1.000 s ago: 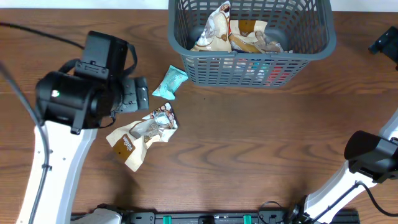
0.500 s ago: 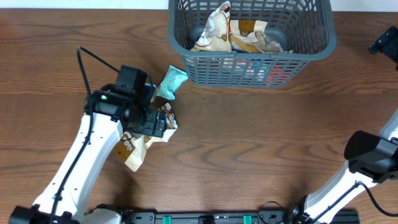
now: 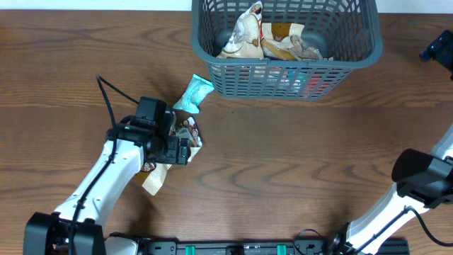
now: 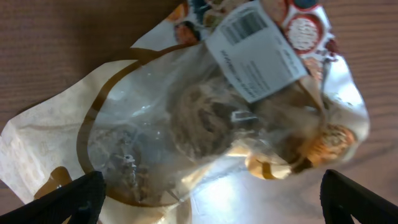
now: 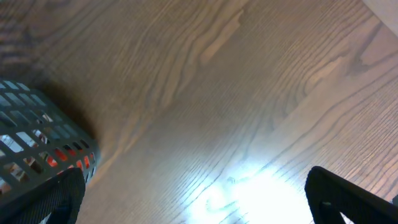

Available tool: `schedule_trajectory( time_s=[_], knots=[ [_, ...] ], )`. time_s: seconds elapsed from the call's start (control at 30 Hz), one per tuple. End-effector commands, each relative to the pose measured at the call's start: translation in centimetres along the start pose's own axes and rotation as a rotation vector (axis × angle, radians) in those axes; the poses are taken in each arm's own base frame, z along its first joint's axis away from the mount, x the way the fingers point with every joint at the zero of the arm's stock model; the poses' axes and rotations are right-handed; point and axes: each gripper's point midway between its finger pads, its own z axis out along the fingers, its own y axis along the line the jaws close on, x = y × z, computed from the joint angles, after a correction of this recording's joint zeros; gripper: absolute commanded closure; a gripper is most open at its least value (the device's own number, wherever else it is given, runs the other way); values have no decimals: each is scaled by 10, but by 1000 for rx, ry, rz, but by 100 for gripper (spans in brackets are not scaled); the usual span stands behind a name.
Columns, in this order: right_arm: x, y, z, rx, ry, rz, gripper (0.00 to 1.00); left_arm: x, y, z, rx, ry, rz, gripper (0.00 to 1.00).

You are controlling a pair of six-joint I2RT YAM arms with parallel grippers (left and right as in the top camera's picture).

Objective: Pack container
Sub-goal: 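Lower the left gripper onto the crumpled pouch at center and grasp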

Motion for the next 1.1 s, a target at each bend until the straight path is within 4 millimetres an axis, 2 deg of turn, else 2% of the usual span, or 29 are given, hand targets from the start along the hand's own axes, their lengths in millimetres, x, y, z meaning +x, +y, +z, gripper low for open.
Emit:
schedule_trajectory(
  time_s=[0.0, 0.1, 0.23, 0.37, 0.6, 0.87, 0.9, 0.97, 1.07],
  knots=[
    [-1, -5, 0, 20, -2, -9, 1, -2, 3, 0, 10, -6, -5, 1],
    [-1, -5, 0, 20, -2, -9, 1, 0, 4, 0, 1, 2, 60, 1],
    [-1, -5, 0, 20, -2, -9, 1, 7, 18, 2, -72, 32, 61, 1],
    [-1, -5, 0, 20, -2, -9, 1, 9, 20, 8, -75, 50, 55, 1],
    [-1, -5, 0, 20, -2, -9, 1, 13, 23, 33, -80, 112, 53, 1],
    [-1, -5, 0, 20, -2, -9, 1, 27, 27, 59, -86, 207, 48, 1],
    [-1, -5, 0, 20, -2, -9, 1, 28, 27, 61, -87, 215, 47, 6],
    [-1, -5, 0, 20, -2, -9, 1, 29, 28, 63, -90, 218, 31, 32],
    [-1, -5, 0, 20, -2, -9, 1, 25, 28, 64, -92, 203, -6, 89]
  ],
)
